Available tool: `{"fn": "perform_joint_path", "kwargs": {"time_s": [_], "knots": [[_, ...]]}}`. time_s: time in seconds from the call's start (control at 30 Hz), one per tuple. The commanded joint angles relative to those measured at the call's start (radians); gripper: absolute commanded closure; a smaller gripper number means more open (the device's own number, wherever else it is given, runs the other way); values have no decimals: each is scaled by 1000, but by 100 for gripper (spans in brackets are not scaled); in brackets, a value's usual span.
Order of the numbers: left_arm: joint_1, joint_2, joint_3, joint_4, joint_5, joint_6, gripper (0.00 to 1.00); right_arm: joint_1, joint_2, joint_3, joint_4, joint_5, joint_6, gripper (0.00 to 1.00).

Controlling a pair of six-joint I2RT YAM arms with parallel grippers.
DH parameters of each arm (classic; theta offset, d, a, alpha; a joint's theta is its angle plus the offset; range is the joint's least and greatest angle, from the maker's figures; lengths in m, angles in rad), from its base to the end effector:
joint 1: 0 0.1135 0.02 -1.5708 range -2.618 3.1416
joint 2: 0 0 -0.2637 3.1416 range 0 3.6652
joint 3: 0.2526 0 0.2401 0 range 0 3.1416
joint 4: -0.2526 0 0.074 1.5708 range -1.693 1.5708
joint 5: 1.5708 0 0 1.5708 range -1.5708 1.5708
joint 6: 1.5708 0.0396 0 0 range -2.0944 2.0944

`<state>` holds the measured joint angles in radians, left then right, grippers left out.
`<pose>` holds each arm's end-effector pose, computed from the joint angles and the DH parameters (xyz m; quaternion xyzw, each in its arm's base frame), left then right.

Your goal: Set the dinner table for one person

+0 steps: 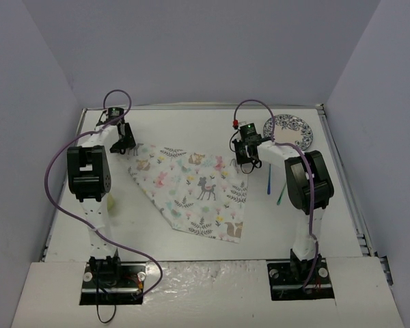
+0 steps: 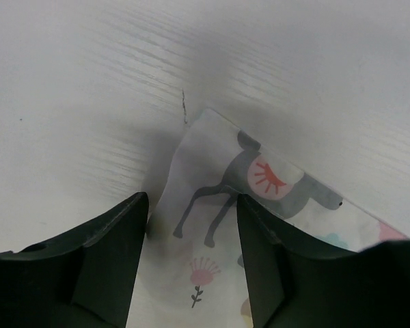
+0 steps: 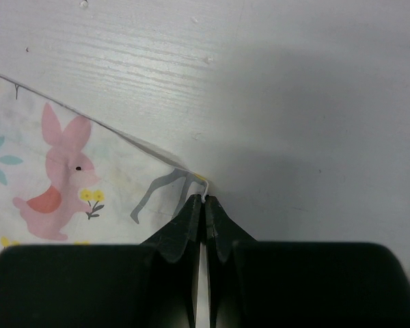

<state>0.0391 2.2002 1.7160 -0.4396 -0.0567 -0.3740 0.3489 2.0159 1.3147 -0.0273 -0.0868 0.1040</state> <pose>0.4769 0.0209 0.1810 -0.2032 0.9258 -0.0265 0.3178 0.4072 0.1518 0.1718 -0.1290 0.9028 0.1303 0.3891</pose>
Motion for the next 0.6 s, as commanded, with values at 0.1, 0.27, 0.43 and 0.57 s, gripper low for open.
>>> {"fn": "perform_joint_path", "kwargs": {"time_s": [0.1, 0.27, 0.43, 0.57], "knots": [[4, -3, -4, 42, 95, 28, 87, 13, -67, -15, -27, -9, 11, 100], [4, -37, 2, 60, 130, 96, 100, 13, -115, -13, -28, 9, 17, 100], [2, -230, -19, 116, 147, 166, 100, 13, -256, -24, -30, 69, 24, 100], [2, -389, -26, 143, 156, 194, 100, 16, -427, -37, -42, 142, 31, 100]]}}
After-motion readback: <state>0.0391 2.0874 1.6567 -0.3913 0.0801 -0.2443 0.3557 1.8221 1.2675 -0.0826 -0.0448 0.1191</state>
